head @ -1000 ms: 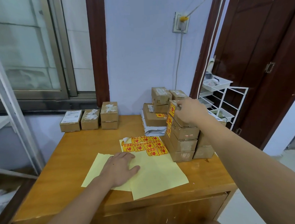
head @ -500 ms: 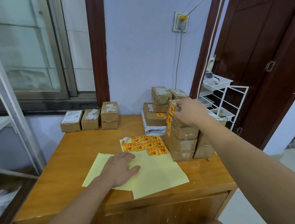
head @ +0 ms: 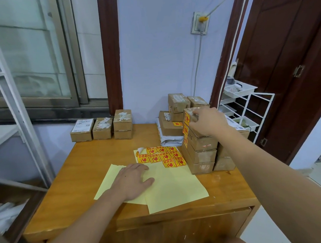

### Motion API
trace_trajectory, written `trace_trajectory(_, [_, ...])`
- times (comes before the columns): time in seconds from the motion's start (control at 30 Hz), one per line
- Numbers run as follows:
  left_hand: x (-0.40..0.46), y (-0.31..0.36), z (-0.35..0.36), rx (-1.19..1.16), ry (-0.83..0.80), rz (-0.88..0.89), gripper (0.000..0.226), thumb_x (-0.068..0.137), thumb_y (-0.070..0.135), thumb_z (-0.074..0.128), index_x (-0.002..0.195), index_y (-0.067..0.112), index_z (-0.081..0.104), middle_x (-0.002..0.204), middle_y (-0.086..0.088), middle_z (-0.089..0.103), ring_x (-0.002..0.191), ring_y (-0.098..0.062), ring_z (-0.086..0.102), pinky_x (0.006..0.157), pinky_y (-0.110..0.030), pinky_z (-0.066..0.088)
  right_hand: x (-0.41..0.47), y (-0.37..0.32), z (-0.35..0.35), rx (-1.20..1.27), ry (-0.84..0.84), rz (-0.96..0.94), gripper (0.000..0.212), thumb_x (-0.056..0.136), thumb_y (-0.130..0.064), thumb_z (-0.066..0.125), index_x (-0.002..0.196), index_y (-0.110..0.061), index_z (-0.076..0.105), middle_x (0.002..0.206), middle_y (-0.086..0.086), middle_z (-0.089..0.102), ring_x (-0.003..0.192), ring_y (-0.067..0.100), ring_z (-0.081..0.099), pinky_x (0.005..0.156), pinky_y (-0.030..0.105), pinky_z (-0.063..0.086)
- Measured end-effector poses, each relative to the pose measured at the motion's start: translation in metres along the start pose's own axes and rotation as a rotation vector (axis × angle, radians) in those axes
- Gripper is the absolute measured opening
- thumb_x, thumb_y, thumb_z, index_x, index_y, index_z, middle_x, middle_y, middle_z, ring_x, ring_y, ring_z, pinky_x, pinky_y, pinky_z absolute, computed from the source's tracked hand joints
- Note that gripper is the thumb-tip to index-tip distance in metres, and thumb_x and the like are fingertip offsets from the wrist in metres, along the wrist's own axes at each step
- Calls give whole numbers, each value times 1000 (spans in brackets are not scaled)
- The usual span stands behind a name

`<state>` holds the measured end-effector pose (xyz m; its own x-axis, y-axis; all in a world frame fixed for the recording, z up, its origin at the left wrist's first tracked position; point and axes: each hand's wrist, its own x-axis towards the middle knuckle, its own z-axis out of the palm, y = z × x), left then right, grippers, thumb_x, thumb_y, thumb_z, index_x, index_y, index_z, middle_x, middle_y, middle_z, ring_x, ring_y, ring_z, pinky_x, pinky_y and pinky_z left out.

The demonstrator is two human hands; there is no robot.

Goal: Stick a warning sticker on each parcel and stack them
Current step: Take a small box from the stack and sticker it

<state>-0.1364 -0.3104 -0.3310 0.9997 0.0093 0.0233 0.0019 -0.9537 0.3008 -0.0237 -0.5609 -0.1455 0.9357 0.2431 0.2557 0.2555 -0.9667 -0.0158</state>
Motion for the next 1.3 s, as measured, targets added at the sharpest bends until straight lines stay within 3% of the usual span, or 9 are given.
trace_trajectory(0.3, [-5, -1, -6, 3, 20, 5, 62, 96, 69, 44, 148, 35, 46, 155, 11, 44, 142, -12, 38, 119, -38, 30, -2, -5, -4, -25, 25, -26, 54, 90, -52, 54, 139, -28, 57, 134, 6, 60, 123, 31, 50, 96, 47, 45])
trace_trajectory(0.43, [-4, -7, -17, -2, 41, 8, 66, 96, 70, 45, 151, 33, 45, 156, 9, 45, 142, -16, 40, 118, -38, 31, -3, -14, -8, 3, 90, -173, 54, 90, -45, 55, 138, -21, 59, 141, 7, 55, 135, 31, 41, 113, 48, 36])
trace_trajectory(0.57, [-3, -17, -43, 32, 92, -1, 69, 96, 71, 44, 154, 34, 40, 158, 8, 43, 143, -19, 41, 117, -42, 32, -3, -43, -11, 183, 67, -272, 58, 95, -36, 57, 150, -20, 47, 156, 8, 41, 146, 28, 29, 117, 46, 31])
trace_trajectory(0.73, [3, -41, -86, 96, 201, -86, 72, 96, 70, 46, 155, 30, 40, 157, 5, 45, 141, -20, 45, 117, -44, 38, 7, -95, 8, 314, -7, -341, 59, 97, -35, 58, 151, -16, 44, 157, 6, 43, 142, 25, 41, 114, 41, 38])
trace_trajectory(0.87, [12, -69, -116, 107, 276, -164, 68, 97, 67, 47, 154, 29, 43, 157, 4, 47, 141, -20, 46, 116, -45, 40, 21, -135, 33, 361, -128, -317, 60, 98, -40, 58, 152, -19, 43, 157, 5, 43, 142, 26, 41, 115, 43, 38])
trace_trajectory(0.97, [23, -98, -131, 102, 298, -227, 68, 96, 68, 47, 153, 30, 44, 155, 2, 49, 138, -22, 49, 112, -45, 44, 36, -165, 51, 396, -219, -327, 50, 99, -36, 58, 145, -17, 51, 145, 7, 55, 131, 27, 51, 105, 37, 42])
trace_trajectory(1.07, [41, -132, -136, 109, 295, -254, 69, 94, 70, 45, 151, 31, 46, 152, 2, 52, 134, -22, 52, 108, -45, 47, 61, -193, 74, 407, -263, -318, 48, 96, -46, 60, 135, -18, 58, 129, 7, 63, 118, 26, 59, 93, 34, 50])
trace_trajectory(1.2, [67, -172, -136, 128, 290, -318, 72, 96, 69, 46, 153, 26, 43, 154, -1, 49, 137, -24, 48, 110, -43, 43, 100, -228, 105, 361, -246, -262, 78, 90, -65, 54, 153, -21, 40, 157, 7, 38, 137, 32, 44, 107, 46, 45])
trace_trajectory(1.3, [88, -200, -133, 124, 274, -368, 75, 96, 70, 43, 154, 24, 40, 159, -2, 42, 141, -26, 43, 112, -44, 41, 127, -246, 121, 340, -202, -225, 84, 88, -72, 50, 156, -26, 31, 163, 8, 27, 142, 35, 33, 109, 47, 38])
